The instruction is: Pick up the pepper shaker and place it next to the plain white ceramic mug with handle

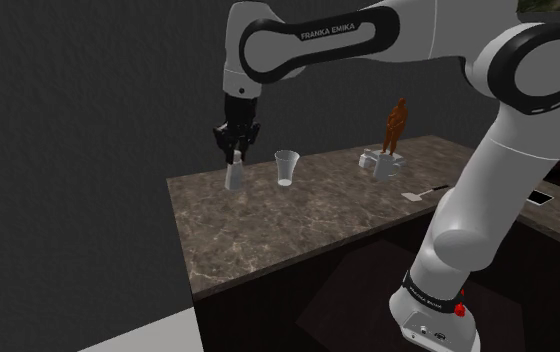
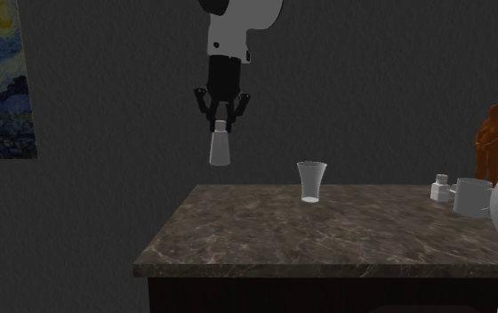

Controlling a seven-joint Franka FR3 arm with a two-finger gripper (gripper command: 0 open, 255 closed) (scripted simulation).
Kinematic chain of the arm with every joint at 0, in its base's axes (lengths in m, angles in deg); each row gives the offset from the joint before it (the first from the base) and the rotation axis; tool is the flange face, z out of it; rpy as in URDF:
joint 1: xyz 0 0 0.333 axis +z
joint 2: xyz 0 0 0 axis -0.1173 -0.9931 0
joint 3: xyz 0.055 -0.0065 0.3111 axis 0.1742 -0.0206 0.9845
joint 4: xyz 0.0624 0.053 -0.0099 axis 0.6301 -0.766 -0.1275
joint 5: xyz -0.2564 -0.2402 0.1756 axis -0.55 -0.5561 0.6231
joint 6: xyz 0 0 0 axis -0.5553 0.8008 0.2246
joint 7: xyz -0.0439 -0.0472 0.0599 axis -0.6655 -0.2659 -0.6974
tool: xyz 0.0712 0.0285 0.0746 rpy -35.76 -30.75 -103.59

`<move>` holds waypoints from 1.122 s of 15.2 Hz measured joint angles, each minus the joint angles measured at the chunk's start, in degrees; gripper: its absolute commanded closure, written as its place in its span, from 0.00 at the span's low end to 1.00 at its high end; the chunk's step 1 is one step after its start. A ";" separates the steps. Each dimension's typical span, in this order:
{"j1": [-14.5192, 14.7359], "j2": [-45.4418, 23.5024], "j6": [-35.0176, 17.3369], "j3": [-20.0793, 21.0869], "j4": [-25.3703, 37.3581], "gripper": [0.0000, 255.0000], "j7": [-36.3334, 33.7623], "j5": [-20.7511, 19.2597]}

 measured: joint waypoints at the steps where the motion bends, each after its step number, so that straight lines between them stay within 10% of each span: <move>1: -0.37 1.56 0.04 -0.60 -1.54 1.00 1.14 0.49; 17: -7.92 17.60 1.91 -15.28 -17.20 1.00 23.49 1.13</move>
